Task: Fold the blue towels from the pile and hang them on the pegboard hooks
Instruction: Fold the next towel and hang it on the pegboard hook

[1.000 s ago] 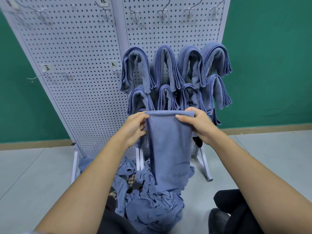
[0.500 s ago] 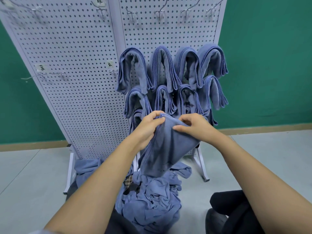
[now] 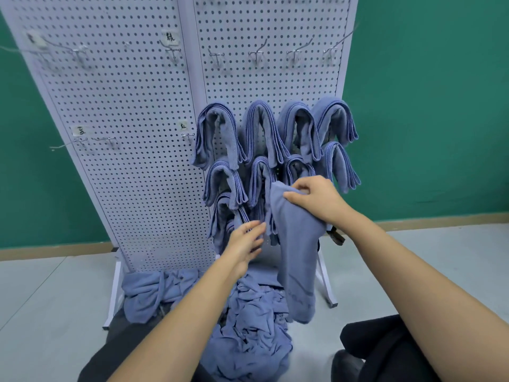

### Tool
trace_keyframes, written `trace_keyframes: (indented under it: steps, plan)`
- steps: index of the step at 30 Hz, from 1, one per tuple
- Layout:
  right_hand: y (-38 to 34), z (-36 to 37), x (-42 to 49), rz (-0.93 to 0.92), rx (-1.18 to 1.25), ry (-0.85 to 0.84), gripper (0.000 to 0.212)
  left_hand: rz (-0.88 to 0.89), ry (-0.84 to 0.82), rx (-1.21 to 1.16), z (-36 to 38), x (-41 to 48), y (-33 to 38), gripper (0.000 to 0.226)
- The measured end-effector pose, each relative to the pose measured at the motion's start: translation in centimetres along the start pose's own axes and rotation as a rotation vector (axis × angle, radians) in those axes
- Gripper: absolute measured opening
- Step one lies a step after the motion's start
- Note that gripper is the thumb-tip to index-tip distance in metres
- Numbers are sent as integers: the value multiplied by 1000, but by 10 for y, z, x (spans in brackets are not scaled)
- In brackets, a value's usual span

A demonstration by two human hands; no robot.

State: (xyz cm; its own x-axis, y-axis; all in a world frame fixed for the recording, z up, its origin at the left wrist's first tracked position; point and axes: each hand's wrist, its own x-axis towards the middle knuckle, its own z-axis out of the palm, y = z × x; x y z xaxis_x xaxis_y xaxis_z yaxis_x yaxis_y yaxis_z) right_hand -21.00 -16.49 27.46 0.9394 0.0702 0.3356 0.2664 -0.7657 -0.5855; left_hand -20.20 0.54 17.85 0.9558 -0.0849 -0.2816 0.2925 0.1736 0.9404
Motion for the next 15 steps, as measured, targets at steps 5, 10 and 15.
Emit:
trace_keyframes:
  steps: [5, 10, 15]
  plan:
    - [-32, -45, 10, -1, 211, 124, 24, -190, -11, -84, 2, -16, -21, 38]
    - [-49, -89, 21, -6, 542, 279, 29, -402, -211, -580, 2, -24, -22, 55]
    - [-7, -90, 17, 163, 648, 326, 25, -322, -214, -705, -7, -24, -5, 38]
